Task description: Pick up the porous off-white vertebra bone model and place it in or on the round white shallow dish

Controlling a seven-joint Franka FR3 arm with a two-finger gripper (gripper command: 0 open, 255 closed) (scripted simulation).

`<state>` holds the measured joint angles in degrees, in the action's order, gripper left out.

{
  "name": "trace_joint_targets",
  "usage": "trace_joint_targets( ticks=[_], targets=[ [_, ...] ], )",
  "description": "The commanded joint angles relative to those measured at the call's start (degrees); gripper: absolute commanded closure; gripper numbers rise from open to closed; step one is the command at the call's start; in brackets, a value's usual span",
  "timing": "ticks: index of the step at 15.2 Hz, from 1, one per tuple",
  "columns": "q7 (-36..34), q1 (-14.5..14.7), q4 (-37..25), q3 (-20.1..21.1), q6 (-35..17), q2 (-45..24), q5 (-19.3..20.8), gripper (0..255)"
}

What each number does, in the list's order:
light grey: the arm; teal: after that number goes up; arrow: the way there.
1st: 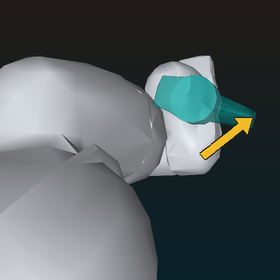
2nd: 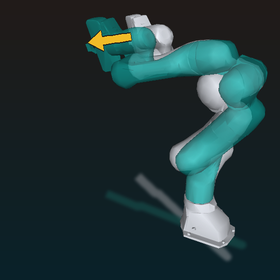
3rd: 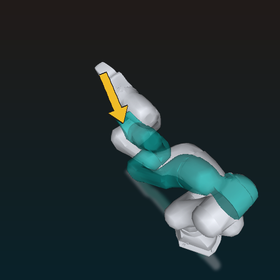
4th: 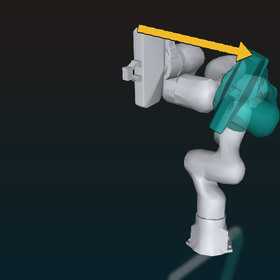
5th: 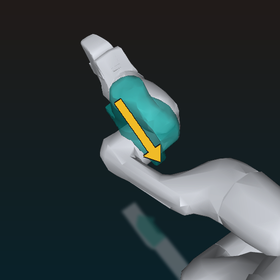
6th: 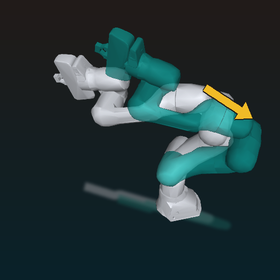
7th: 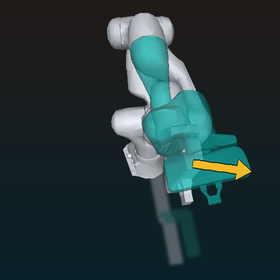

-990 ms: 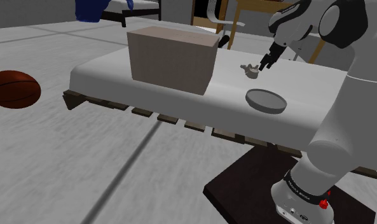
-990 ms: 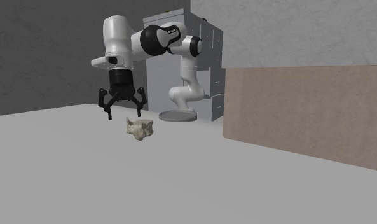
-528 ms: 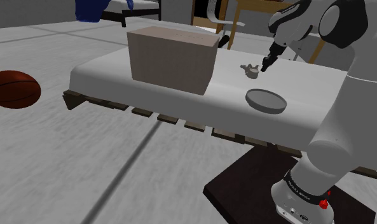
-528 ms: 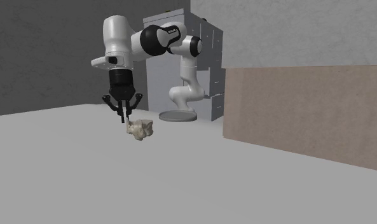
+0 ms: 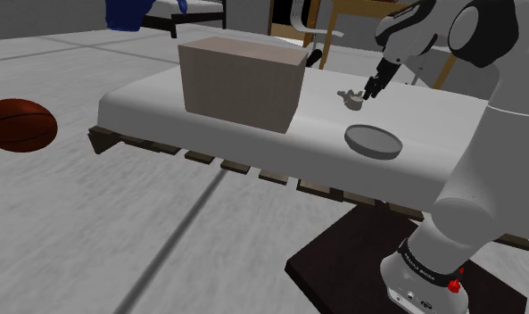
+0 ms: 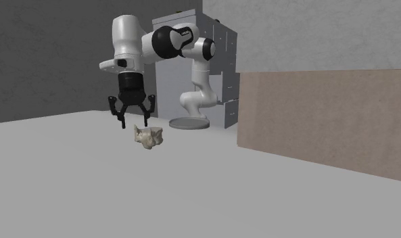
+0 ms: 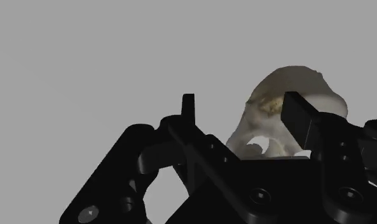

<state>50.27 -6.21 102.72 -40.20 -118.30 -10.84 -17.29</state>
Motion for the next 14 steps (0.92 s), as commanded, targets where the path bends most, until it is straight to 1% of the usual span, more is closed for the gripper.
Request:
trace_joint_targets(
  ticks=[1,2,3,4,5,12,14],
  targets=[
    [-14.6,3.4,-2.3,-0.7,3.3,-0.4,5.3,0],
    [-22.4,5.2,-4.8,-1.1,6.5,-1.6,7.6,0],
    [-29.6,6.5,-8.1,-1.4,10.3,-3.5,8.9,0],
    [-36.1,7.3,-12.4,-1.6,14.7,-6.3,9.3,0],
    [-38.9,7.6,-14.7,-1.8,17.0,-7.9,9.1,0],
    [-38.6,7.9,-9.7,-1.6,11.8,-8.3,8.7,0],
    [-38.5,7.9,-9.3,-1.6,11.3,-8.3,8.6,0]
  ],
)
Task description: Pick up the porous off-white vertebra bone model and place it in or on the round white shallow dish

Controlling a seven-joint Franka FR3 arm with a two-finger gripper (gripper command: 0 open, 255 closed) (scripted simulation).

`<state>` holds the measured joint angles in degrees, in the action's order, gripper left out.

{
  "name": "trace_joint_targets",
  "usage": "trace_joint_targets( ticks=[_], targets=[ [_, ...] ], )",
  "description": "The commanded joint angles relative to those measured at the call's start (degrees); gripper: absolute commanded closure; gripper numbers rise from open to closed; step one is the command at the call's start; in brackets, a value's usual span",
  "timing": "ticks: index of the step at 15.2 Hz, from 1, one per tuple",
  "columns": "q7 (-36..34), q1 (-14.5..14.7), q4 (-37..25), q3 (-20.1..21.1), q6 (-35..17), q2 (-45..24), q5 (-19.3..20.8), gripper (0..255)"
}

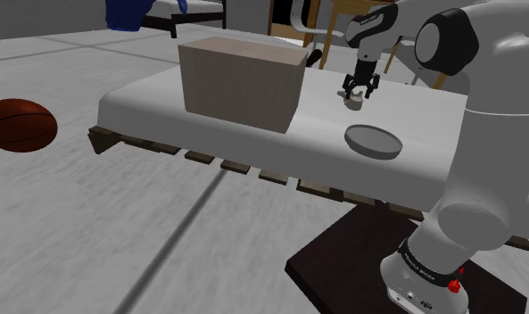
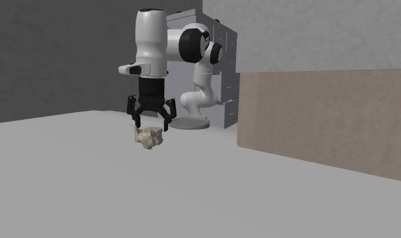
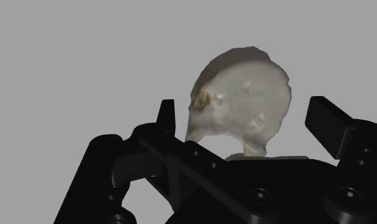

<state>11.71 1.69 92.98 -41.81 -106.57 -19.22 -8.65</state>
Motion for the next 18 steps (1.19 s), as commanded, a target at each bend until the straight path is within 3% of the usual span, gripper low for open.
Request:
trace_joint_targets(
  ticks=[1,6,7,18],
  targets=[
    [0.0,0.0,0.4,0.0,-0.4,0.0,0.0,0],
    [0.0,0.0,0.4,0.0,-0.4,0.0,0.0,0],
    [0.0,0.0,0.4,0.0,-0.4,0.0,0.0,255],
    [0.0,0.0,-0.9,-0.1,1.1,0.3,0.2,255]
  ],
)
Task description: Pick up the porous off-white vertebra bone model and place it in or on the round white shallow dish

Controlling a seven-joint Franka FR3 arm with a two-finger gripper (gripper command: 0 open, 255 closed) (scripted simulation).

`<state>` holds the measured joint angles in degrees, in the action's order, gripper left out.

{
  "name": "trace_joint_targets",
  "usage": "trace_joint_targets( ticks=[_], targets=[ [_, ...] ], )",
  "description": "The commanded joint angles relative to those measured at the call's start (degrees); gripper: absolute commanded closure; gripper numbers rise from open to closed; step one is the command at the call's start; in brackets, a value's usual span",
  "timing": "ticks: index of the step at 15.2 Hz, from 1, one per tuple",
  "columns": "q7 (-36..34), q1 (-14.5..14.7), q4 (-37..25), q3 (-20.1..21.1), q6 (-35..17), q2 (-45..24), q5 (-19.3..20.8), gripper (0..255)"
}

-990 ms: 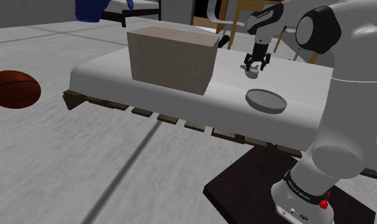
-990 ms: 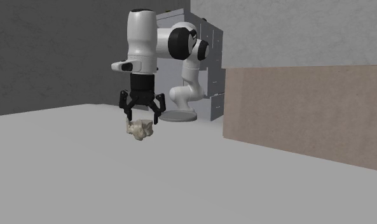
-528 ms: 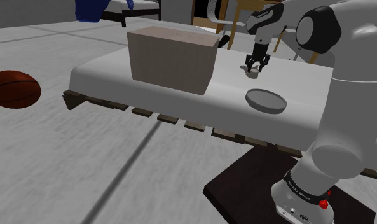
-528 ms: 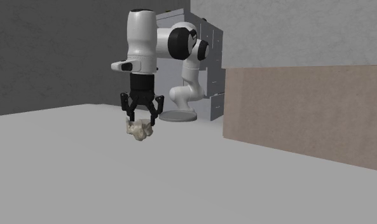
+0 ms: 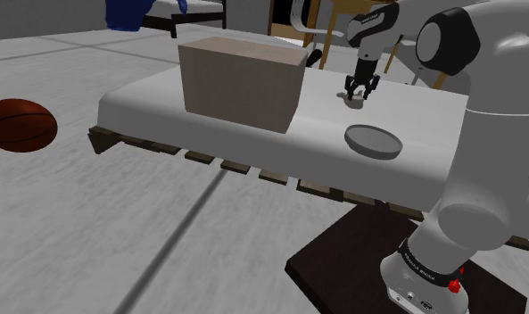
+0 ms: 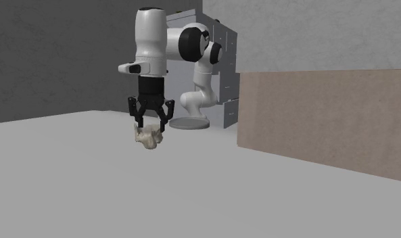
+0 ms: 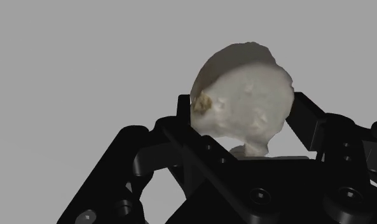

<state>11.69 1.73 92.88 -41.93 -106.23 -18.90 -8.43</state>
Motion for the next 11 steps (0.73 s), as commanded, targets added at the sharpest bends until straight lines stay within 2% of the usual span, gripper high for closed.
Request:
trace_joint_targets(
  ticks=[1,11],
  targets=[
    [0.0,-0.1,-1.4,-0.1,1.5,0.0,0.1,255],
    [0.0,-0.9,-9.0,-0.4,9.1,0.2,0.3,255]
  ],
)
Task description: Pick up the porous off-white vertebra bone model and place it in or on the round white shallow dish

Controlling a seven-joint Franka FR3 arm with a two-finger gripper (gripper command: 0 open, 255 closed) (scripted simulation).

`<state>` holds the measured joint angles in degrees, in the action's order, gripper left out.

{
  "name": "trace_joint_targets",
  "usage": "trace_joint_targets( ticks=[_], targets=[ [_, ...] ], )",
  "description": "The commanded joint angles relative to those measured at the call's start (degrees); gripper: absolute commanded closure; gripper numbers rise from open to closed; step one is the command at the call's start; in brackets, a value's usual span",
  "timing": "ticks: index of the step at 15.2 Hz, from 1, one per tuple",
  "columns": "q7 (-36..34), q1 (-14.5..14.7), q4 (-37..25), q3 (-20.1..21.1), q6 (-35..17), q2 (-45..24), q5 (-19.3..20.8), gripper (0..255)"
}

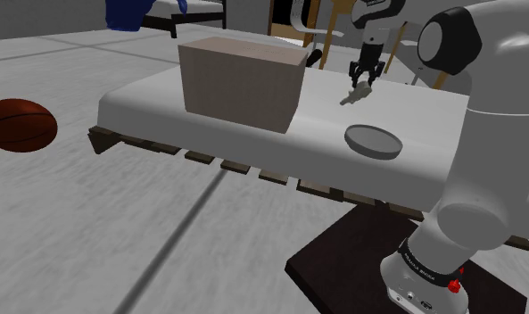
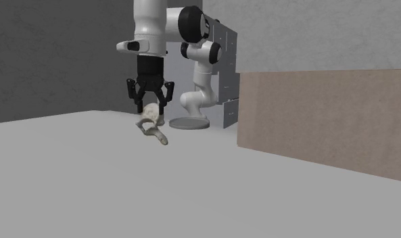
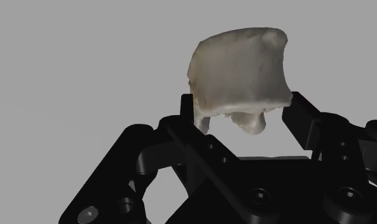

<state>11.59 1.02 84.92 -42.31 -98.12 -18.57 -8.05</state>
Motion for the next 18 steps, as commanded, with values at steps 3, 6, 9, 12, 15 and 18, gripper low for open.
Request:
trace_joint_targets(
  ticks=[3,6,9,12,15,18],
  targets=[
    [0.2,-0.5,-2.9,-0.1,2.7,-0.3,-0.2,255],
    [-3.7,5.0,7.5,-1.0,-0.2,9.3,6.0,255],
    [-8.9,8.5,16.4,-0.2,-1.6,19.0,12.7,255],
    [-14.3,9.8,24.0,2.3,-1.6,28.3,18.6,255],
    [-19.0,9.3,30.7,5.9,-0.6,36.7,22.9,255],
    [-22.9,8.1,36.7,9.6,1.1,44.3,25.7,255]
  ],
)
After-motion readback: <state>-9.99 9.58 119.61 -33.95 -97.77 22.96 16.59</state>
